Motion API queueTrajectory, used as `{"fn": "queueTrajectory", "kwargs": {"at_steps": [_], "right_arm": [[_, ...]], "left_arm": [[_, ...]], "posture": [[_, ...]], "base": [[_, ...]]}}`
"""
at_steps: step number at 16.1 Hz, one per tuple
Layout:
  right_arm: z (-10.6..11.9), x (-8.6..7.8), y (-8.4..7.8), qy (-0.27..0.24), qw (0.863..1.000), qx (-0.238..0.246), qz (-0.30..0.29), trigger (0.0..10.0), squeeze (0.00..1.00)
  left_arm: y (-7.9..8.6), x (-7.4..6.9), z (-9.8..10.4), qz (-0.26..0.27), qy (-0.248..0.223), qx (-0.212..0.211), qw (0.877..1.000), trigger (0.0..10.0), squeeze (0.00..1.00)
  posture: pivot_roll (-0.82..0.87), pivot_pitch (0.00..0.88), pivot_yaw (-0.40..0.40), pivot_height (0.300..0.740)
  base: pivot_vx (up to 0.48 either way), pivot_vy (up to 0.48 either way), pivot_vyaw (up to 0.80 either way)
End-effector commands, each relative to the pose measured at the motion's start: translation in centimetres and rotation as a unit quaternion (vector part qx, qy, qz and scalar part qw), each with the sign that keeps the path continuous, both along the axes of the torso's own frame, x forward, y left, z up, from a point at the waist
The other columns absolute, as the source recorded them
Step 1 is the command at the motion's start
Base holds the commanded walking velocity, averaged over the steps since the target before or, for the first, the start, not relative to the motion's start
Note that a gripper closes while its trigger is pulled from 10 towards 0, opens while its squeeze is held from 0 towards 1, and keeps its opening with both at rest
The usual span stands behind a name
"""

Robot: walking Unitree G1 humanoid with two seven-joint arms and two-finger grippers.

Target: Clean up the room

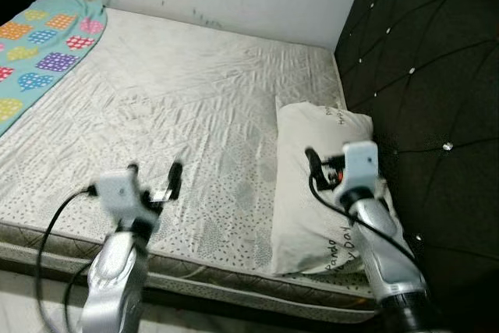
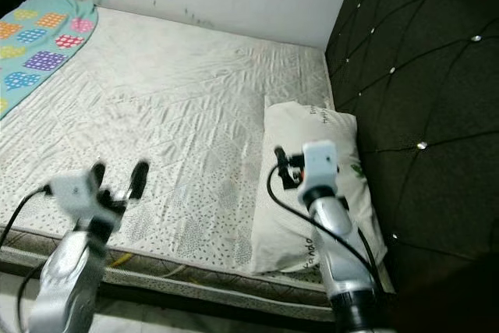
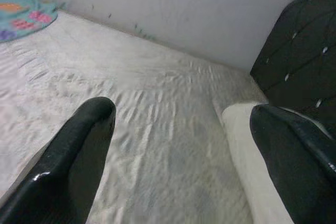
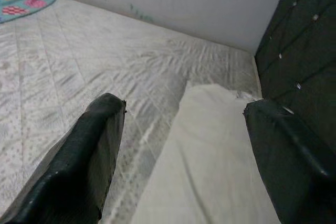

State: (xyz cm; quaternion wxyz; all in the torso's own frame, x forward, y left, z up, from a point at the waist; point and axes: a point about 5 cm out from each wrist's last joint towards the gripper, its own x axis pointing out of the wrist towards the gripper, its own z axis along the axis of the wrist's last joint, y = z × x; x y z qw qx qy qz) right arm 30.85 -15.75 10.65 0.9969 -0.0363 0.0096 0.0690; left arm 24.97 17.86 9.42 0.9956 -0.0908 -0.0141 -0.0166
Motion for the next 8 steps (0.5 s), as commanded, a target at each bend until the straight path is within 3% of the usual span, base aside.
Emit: {"fn": "queueTrajectory", "kwargs": {"at_steps": [1,5,8], "right_arm": [[0.2,-0.5,-1.3,-0.003,1.000,-0.007,-0.018,10.0,0.00],[-1.4,-3.5,-3.0,0.032,0.998,-0.028,-0.035,10.0,0.00],[-0.9,-2.6,-3.0,0.029,0.999,-0.034,-0.029,10.0,0.00]], "left_arm": [[0.6,-0.9,-0.2,0.005,0.002,0.012,1.000,10.0,0.00],[2.2,-4.7,-2.1,0.021,0.051,0.033,0.998,10.0,0.00],[1.6,-3.1,-1.4,0.023,0.029,0.026,0.999,10.0,0.00]], "posture": [[-0.02,0.000,-0.099,0.740],[-0.04,0.000,-0.101,0.740],[-0.04,0.000,-0.125,0.740]], "base": [[0.000,0.000,0.00],[0.000,0.000,0.00],[0.000,0.000,0.00]]}}
